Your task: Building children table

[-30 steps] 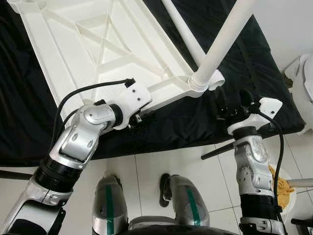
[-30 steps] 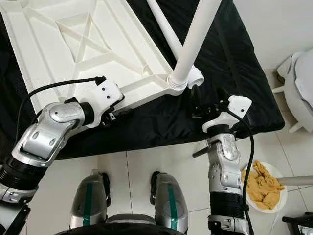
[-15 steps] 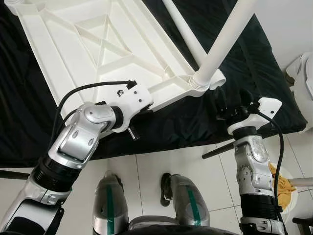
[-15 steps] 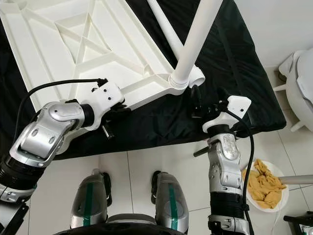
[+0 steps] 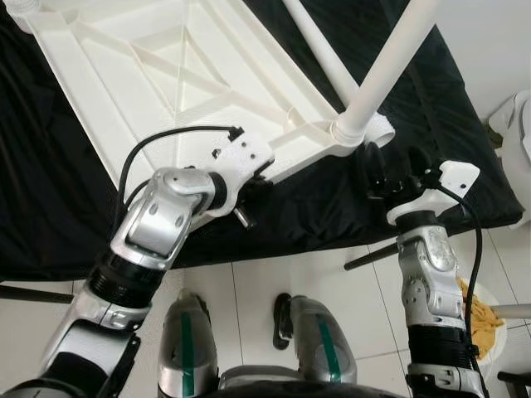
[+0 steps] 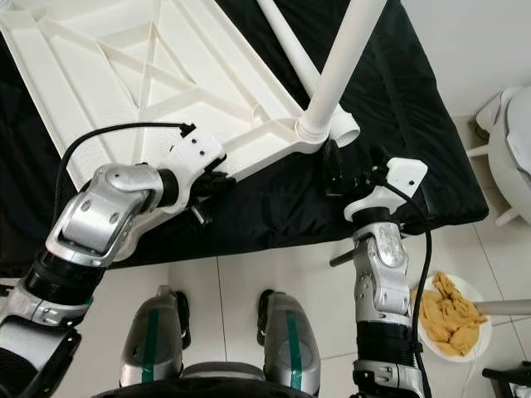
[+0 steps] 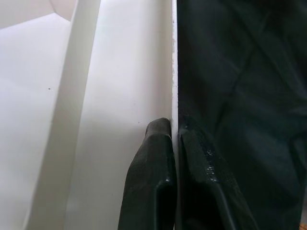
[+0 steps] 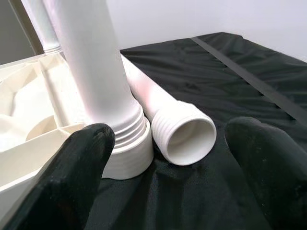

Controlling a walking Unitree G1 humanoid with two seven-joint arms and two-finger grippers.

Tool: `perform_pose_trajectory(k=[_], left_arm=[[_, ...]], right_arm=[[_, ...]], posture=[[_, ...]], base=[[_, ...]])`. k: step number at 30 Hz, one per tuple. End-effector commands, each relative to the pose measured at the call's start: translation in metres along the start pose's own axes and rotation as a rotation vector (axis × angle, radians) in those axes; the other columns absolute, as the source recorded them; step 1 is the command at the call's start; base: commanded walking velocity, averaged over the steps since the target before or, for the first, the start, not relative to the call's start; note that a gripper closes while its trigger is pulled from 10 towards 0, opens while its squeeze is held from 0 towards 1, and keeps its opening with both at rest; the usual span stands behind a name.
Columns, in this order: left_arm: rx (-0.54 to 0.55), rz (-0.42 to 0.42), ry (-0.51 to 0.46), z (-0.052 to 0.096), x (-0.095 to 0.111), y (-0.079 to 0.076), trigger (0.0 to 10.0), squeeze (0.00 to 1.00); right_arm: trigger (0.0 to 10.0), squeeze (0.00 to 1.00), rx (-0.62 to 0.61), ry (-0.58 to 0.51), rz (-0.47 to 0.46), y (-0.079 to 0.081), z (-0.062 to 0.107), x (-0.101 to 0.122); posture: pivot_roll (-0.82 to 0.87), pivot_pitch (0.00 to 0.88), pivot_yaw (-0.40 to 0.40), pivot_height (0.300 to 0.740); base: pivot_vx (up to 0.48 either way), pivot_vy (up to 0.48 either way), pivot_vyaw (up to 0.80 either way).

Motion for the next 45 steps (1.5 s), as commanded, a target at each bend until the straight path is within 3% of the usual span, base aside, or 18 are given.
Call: perform_pose_trajectory(k=[1, 11, 16, 20, 38, 45], left_arm=[[0.310, 0.088, 0.010, 0.000, -0.012, 0.040, 10.0, 0.00], [0.430, 0.150, -0.001, -0.002, -0.010, 0.060, 10.0, 0.00], [0.601, 0.218, -0.039, 0.003, -0.006, 0.091, 10.0, 0.00], [0.690, 0.263, -0.066, 0.007, -0.005, 0.104, 10.0, 0.00], [0.683, 0.283, -0.037, -0.001, -0.019, 0.090, 10.0, 0.00], [0.658, 0.284, -0.043, -0.006, -0.020, 0.076, 10.0, 0.00]], right_arm=[[10.0, 0.00, -0.009, 0.011, 0.005, -0.002, 0.000, -0.003], [10.0, 0.00, -0.013, 0.003, 0.007, -0.003, -0.002, -0.001], [10.0, 0.00, -0.019, -0.003, 0.008, -0.002, -0.003, 0.000], [10.0, 0.00, -0.023, -0.005, 0.011, -0.003, -0.004, 0.001], [10.0, 0.00, -0.021, -0.009, 0.014, -0.001, -0.005, 0.001], [10.0, 0.00, -0.022, -0.009, 0.018, -0.002, -0.004, 0.001]], posture=[[0.01, 0.091, -0.053, 0.740], [0.00, 0.089, -0.054, 0.740], [0.00, 0.086, -0.052, 0.740], [0.00, 0.085, -0.052, 0.740], [0.00, 0.092, -0.050, 0.740], [0.00, 0.091, -0.047, 0.740]], base=[[0.000, 0.000, 0.00], [0.000, 0.000, 0.00], [0.000, 0.000, 0.00], [0.000, 0.000, 0.00], [0.000, 0.000, 0.00], [0.000, 0.000, 0.00]])
Point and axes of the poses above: a point about 5 cm out from each wrist's last joint towards the gripper, its own z axis pointing back from the gripper into the wrist, its own x axis along the axis of the wrist's last joint, y = z × x, the point moved 5 cm from there along -z, pointing out of the wrist towards the gripper, and after that the axes turned 15 degrees about z, right-handed, at the moved point
